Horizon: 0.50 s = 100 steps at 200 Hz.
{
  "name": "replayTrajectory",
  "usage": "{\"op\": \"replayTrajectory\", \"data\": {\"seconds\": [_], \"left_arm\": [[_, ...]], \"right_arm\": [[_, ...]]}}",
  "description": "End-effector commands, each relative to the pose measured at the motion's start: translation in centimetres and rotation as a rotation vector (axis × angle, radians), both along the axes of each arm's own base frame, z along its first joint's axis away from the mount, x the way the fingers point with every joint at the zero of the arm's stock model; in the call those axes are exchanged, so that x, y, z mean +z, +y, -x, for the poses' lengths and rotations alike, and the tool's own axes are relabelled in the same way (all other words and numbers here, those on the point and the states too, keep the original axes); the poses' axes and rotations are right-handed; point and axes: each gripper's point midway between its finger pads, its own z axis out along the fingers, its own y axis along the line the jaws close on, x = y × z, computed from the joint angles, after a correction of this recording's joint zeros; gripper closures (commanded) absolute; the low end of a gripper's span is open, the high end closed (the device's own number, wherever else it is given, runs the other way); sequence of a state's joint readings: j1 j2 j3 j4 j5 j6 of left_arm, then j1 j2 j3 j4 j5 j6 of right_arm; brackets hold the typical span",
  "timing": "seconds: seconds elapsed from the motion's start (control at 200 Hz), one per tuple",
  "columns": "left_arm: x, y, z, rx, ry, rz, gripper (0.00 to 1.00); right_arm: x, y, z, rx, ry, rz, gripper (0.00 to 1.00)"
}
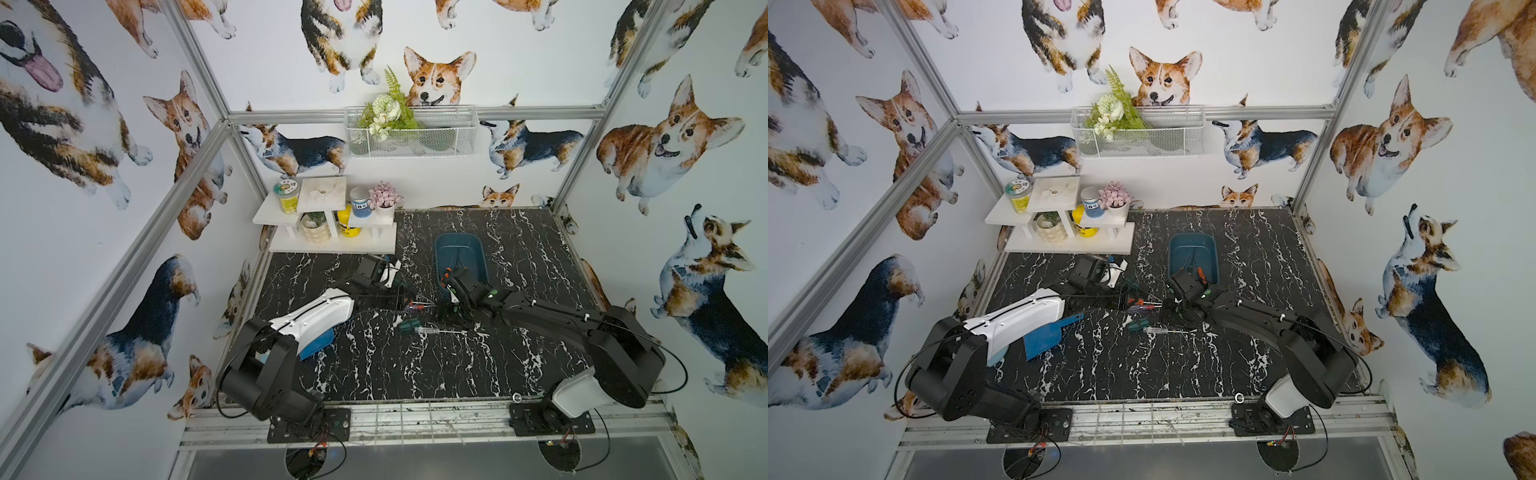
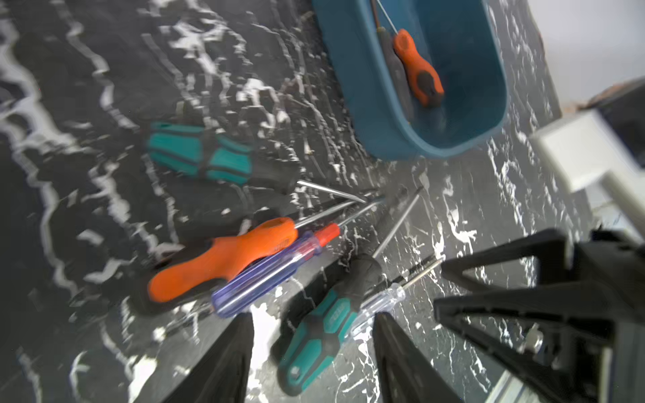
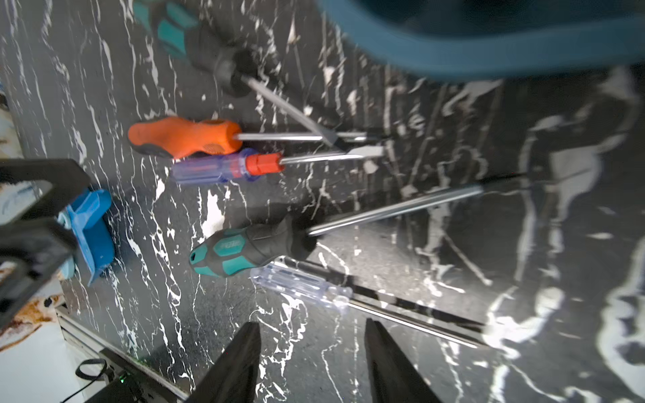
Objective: Put the screwdriver on the desktop into the storage box
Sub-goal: Pick up the screwdriver from the center of the board.
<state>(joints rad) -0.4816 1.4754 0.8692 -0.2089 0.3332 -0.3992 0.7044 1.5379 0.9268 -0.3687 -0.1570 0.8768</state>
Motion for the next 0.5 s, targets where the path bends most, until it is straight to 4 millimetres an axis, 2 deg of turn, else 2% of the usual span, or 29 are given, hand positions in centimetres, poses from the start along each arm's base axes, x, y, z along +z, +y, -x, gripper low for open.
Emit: {"op": "replayTrajectory", "data": {"seconds": [0.0, 0.135, 0.19, 0.2, 0.31, 0.405, 0.495], "left_arm": [[0.8, 0.8, -0.6, 0.102, -0.024, 0.066, 0.40], [0.6, 2.4, 0.0, 0.174, -0.023, 0.062, 0.41], [1.2, 2.8, -0.1, 0.205, -0.043, 0.069, 0.40], [0.3, 3.2, 0.5, 0.211, -0.025, 0.057, 0.40], [0.4, 4.2, 1.1, 0.261, -0.037, 0.062, 0.40], [0.6, 5.0, 1.5, 0.297, -0.055, 0.065, 0.40], [0.9, 5.8, 1.9, 0.329, -0.073, 0.067, 0.41]], "right_arm": [[-0.6, 0.5, -0.4, -0.002, 0.021, 0.019, 0.46], [-1.3, 1.5, -1.0, -0.095, 0.091, -0.010, 0.45], [-1.5, 1.9, -0.8, -0.128, 0.122, -0.026, 0.44], [-1.6, 2.0, -0.7, -0.135, 0.126, -0.027, 0.44], [-1.0, 2.7, -0.7, -0.215, 0.143, -0.049, 0.42], [-1.1, 2.4, -0.4, -0.310, 0.193, -0.044, 0.44], [-0.4, 2.7, -0.6, -0.371, 0.198, -0.066, 0.45]]}}
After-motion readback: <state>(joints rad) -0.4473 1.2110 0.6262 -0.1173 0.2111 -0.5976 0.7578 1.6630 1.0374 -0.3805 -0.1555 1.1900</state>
